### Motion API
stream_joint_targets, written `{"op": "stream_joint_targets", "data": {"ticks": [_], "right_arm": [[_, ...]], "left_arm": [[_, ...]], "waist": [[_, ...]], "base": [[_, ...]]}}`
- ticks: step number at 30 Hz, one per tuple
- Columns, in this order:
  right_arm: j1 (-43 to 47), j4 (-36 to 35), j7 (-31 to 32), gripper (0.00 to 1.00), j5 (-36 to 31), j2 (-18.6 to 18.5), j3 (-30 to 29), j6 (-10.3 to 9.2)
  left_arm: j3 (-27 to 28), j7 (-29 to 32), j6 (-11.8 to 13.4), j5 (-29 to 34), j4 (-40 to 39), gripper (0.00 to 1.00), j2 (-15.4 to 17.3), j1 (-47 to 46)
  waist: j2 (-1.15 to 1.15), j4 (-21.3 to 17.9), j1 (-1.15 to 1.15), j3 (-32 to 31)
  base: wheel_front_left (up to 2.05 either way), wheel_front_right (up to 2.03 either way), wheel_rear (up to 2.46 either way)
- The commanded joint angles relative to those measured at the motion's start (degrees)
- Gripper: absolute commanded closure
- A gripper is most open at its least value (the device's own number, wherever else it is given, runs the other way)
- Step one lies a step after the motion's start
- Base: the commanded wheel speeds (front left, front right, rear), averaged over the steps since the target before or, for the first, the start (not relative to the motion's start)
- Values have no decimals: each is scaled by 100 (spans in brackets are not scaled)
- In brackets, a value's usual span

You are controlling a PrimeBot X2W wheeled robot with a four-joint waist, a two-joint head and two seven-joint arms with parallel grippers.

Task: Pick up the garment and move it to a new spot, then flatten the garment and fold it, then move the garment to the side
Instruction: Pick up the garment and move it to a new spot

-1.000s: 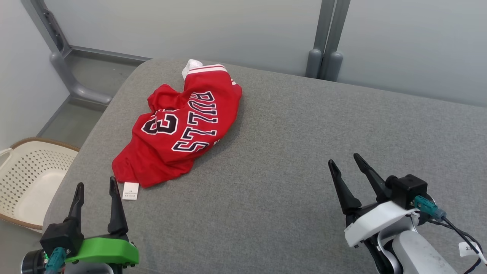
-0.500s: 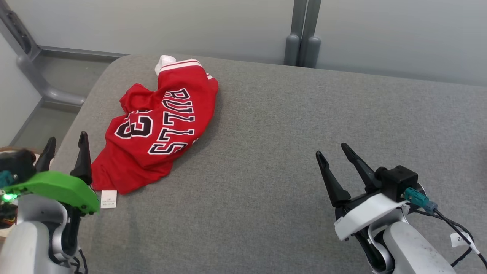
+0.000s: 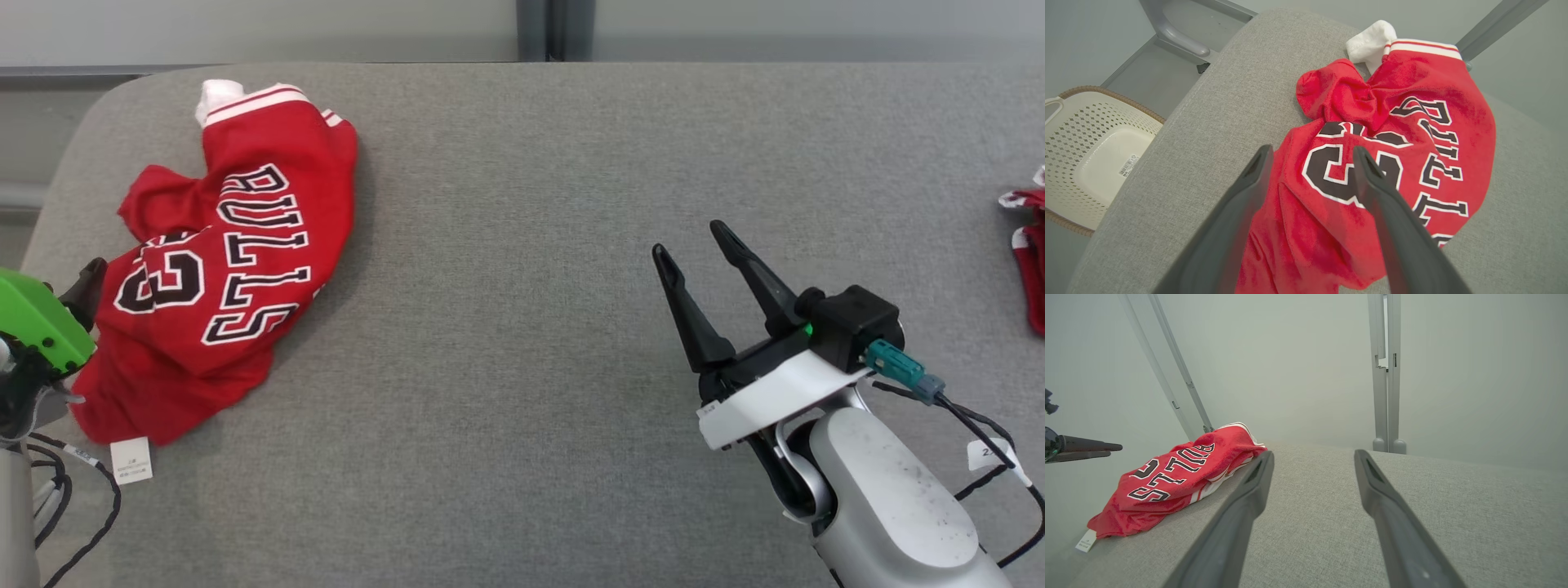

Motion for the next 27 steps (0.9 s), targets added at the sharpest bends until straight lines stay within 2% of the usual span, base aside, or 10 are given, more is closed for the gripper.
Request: {"op": "stream_joint_targets", "data": {"ticks": [1, 4, 9, 10, 11, 12, 20, 27], "right_arm": [[-93, -31, -17, 0, -25, -29, -23, 3], [-159, -61, -17, 0, -19, -30, -43, 3], [-170, -78, -17, 0, -5, -11, -90, 3], [-153, -80, -17, 0, 4, -8, -95, 3], [-136, -72, -17, 0, 8, -6, -98, 3], [-115, -54, -17, 0, 10, -2, -103, 3], [-35, 26, -17, 0, 25, 46, -86, 3], [146, 89, -17, 0, 65, 149, -146, 3]], "left_arm": [[36, 128, -25, -92, 238, 0, 36, -144], [-2, 507, -67, -248, 763, 0, 128, -258], [-69, 807, -123, -355, 1285, 0, 150, -287], [-91, 807, -141, -359, 1340, 22, 175, -272], [-108, 782, -151, -359, 1381, 76, 196, -266], [-125, 740, -161, -365, 1425, 100, 201, -267], [-461, 390, -213, -285, 1316, 100, 415, -407], [-1126, 237, -217, -332, 421, 100, 688, -480]], "waist": [[0, -513, 0, 480], [0, -684, 0, 592], [0, -805, 0, 644], [0, -816, 0, 634], [0, -819, 0, 623], [0, -817, 0, 603], [0, -747, 0, 281], [0, -798, 0, -198]], "base": [[0, 0, 0], [0, 0, 0], [0, 0, 0], [0, 0, 0], [0, 0, 0], [0, 0, 0], [0, 0, 0], [0, 0, 0]]}}
